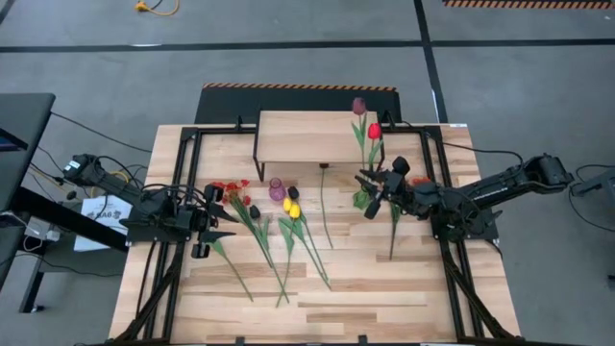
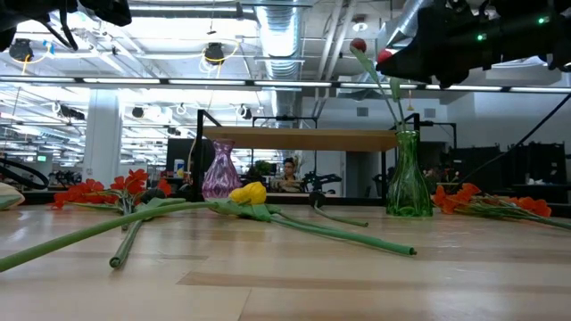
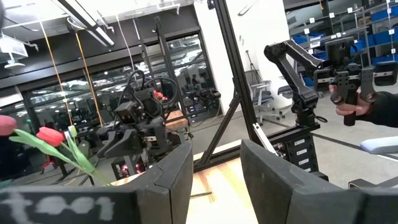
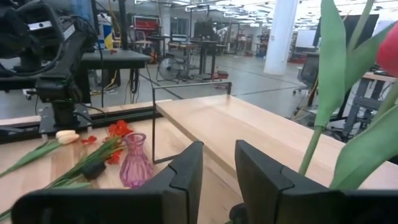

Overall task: Pick and place flowers into a vace then onto a shelf
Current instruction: Put the dark red tulip into the green vase

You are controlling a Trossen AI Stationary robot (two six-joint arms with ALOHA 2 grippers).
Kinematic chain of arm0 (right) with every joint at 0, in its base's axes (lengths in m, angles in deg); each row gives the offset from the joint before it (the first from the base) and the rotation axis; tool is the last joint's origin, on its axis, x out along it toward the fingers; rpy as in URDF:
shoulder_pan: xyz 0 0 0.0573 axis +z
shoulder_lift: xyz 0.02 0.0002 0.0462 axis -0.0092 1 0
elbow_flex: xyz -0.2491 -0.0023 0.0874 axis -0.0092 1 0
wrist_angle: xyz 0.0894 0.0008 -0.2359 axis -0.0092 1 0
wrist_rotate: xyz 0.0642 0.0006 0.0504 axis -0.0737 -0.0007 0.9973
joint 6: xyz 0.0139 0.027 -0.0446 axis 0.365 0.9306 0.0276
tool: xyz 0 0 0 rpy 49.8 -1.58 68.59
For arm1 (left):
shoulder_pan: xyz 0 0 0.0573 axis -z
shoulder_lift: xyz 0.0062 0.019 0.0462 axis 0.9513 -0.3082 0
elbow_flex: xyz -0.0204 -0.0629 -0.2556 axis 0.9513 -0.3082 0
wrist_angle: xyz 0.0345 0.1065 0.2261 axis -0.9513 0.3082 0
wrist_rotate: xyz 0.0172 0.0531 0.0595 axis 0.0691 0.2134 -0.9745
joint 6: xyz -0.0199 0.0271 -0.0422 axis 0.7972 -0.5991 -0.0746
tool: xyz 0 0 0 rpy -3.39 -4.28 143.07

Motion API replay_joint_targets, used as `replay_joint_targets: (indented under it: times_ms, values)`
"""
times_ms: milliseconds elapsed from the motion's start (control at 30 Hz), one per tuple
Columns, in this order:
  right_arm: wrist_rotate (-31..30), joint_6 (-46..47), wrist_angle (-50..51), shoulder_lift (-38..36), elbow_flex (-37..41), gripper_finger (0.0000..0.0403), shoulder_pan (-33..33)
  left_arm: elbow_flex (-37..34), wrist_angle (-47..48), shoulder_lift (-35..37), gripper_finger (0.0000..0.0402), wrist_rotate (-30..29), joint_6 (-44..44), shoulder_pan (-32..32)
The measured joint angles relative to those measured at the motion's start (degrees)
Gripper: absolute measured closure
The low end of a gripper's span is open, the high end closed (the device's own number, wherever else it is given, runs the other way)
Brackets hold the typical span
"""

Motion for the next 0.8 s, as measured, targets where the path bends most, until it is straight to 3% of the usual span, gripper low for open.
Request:
replay_joint_targets:
  times_ms: [133, 500, 800]
  values:
    - [-0.4, -0.2, 0.1, 0.0, 0.0, 0.0315, 0.0, 0.0, 0.0, 0.0, 0.0276, 0.0, 0.0, 0.0]
    - [-9.0, -4.5, 0.1, 0.0, 0.0, 0.0315, 1.2, 0.0, 0.0, 0.0, 0.0276, 0.0, 0.0, 0.0]
    - [-9.0, -3.6, 0.1, 0.0, 0.0, 0.0316, 1.1, 0.0, 0.0, 0.0, 0.0276, 0.0, 0.0, 0.0]
